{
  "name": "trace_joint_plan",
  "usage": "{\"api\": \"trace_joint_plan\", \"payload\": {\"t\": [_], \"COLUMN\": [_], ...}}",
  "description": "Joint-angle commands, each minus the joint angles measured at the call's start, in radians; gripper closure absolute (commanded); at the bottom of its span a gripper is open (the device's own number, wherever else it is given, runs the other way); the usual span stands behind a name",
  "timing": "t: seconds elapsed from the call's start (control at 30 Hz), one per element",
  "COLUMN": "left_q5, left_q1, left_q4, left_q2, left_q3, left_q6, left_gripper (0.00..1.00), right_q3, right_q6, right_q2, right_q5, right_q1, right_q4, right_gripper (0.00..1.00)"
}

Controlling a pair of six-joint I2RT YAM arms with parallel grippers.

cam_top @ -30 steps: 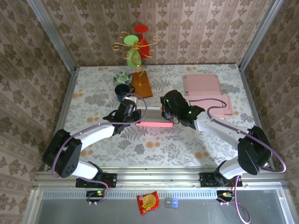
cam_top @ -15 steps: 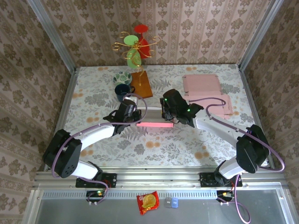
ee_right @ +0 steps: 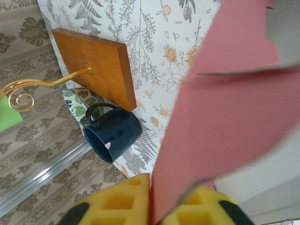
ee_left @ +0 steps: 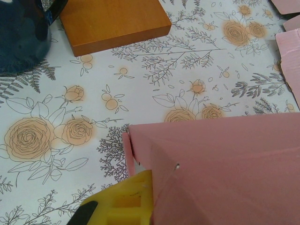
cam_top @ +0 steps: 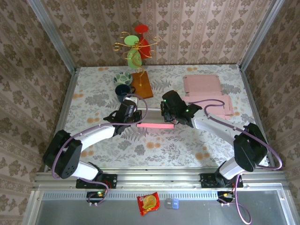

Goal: Fold the paper box

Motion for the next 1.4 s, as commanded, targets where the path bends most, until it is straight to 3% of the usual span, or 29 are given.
{"api": "trace_joint_plan", "payload": {"t": [0.0, 0.07, 0.13, 0.37, 0.57, 0.7, 0.87, 1.0, 1.17, 1.37], "left_q5": [-0.012, -0.02, -0.018, 0.065, 0.119, 0.219, 0.4, 0.496, 0.524, 0.539], "left_q1": [-0.01, -0.01, -0.01, -0.006, 0.008, 0.108, 0.238, 0.284, 0.285, 0.272], "left_q4": [-0.038, -0.073, -0.125, -0.324, -0.468, -0.496, -0.431, -0.336, -0.182, -0.145], "left_q2": [-0.03, -0.042, -0.066, -0.199, -0.331, -0.339, -0.201, -0.063, 0.053, 0.121], "left_q3": [0.001, 0.013, 0.033, 0.069, 0.069, 0.073, 0.096, 0.101, 0.096, 0.11], "left_q6": [-0.005, -0.014, -0.023, -0.083, -0.165, -0.236, -0.263, -0.307, -0.36, -0.359], "left_gripper": [0.94, 0.76, 0.65, 0.46, 0.43, 0.42, 0.4, 0.43, 0.44, 0.45], "right_q3": [0.014, 0.003, -0.015, -0.107, -0.182, -0.201, -0.233, -0.253, -0.283, -0.302], "right_q6": [0.008, 0.003, -0.003, -0.053, -0.07, -0.086, -0.088, -0.101, -0.098, -0.104], "right_q2": [-0.003, -0.008, -0.012, -0.033, -0.059, -0.064, -0.064, -0.065, -0.077, -0.071], "right_q5": [0.006, -0.004, -0.021, -0.08, -0.074, -0.086, -0.1, -0.106, -0.103, -0.112], "right_q1": [-0.002, -0.002, -0.002, 0.002, 0.001, 0.003, 0.003, 0.003, 0.003, 0.002], "right_q4": [-0.025, -0.019, 0.002, 0.099, 0.178, 0.193, 0.22, 0.229, 0.232, 0.244], "right_gripper": [0.93, 0.98, 1.0, 1.0, 1.0, 1.0, 1.0, 1.0, 1.0, 1.0]}}
